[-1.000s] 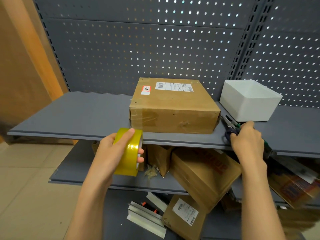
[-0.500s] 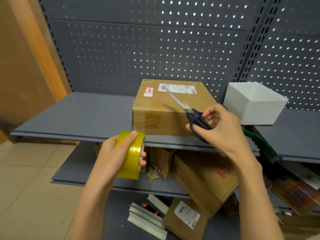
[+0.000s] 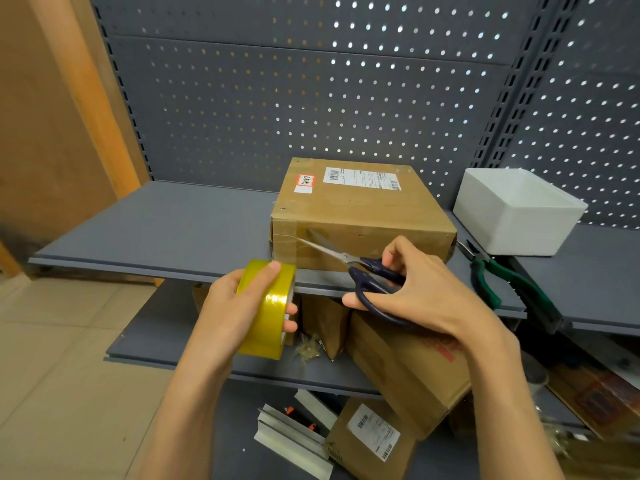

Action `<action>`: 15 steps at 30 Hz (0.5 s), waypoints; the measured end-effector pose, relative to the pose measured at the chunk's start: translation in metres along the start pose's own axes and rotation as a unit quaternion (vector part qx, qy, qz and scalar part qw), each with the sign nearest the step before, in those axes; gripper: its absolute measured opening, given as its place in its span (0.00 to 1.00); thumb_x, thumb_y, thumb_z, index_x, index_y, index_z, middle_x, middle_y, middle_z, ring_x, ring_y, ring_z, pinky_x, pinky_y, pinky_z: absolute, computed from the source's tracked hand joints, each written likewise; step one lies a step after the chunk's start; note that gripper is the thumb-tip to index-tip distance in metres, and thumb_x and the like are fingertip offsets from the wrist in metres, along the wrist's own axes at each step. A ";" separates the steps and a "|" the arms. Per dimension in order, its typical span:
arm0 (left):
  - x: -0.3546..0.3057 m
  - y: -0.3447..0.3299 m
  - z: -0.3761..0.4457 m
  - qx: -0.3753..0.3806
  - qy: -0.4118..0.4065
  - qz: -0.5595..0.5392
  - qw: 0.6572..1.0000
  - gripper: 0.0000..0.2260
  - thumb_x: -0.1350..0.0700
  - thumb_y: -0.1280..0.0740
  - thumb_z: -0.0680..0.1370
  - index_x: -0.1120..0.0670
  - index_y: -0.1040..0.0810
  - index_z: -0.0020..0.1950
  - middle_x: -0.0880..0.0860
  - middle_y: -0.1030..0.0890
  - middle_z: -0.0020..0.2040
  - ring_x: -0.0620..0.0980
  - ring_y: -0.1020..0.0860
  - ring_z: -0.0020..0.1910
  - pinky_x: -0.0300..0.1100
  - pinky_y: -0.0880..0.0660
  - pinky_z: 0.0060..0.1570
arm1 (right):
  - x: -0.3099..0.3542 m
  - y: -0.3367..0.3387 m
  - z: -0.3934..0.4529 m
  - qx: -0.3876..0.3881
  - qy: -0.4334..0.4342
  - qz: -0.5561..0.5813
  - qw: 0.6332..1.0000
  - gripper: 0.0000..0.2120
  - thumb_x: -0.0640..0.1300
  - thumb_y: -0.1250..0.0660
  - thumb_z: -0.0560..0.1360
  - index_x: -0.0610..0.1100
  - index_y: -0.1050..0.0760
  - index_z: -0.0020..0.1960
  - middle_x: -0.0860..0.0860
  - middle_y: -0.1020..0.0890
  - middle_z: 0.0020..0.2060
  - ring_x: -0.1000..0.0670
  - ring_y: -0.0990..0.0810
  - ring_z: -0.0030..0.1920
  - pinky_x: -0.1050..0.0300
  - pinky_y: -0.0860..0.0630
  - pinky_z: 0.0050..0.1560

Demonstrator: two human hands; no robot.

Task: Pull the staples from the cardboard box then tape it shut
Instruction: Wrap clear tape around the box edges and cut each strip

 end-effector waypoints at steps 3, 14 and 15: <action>-0.001 0.000 0.000 0.000 -0.004 0.003 1.000 0.09 0.50 0.38 0.77 0.55 0.25 0.45 0.52 0.19 0.25 0.44 0.22 0.21 0.33 0.27 0.21 | -0.001 -0.004 -0.001 0.028 -0.006 0.007 1.000 0.31 0.68 0.28 0.58 0.48 0.34 0.47 0.55 0.22 0.39 0.56 0.26 0.36 0.63 0.29 0.34; 0.003 0.001 0.003 0.005 -0.001 0.004 1.000 0.10 0.49 0.37 0.77 0.55 0.25 0.48 0.54 0.18 0.29 0.48 0.20 0.24 0.37 0.23 0.25 | 0.010 -0.013 0.011 0.045 0.015 0.031 0.998 0.31 0.68 0.27 0.57 0.47 0.32 0.46 0.54 0.21 0.39 0.55 0.25 0.36 0.60 0.27 0.37; 0.004 0.002 0.003 0.005 -0.001 0.006 1.000 0.10 0.48 0.37 0.77 0.55 0.25 0.48 0.54 0.18 0.29 0.48 0.20 0.24 0.37 0.23 0.26 | 0.011 -0.013 0.013 0.042 0.018 0.030 0.998 0.31 0.68 0.27 0.57 0.47 0.32 0.46 0.54 0.20 0.38 0.55 0.24 0.36 0.60 0.27 0.36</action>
Point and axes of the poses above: each hand's wrist, its own z-axis towards the middle knuckle, its own y-axis out of the back of the hand, x = y × z, the point moved 8 cm from there along z, towards the middle knuckle
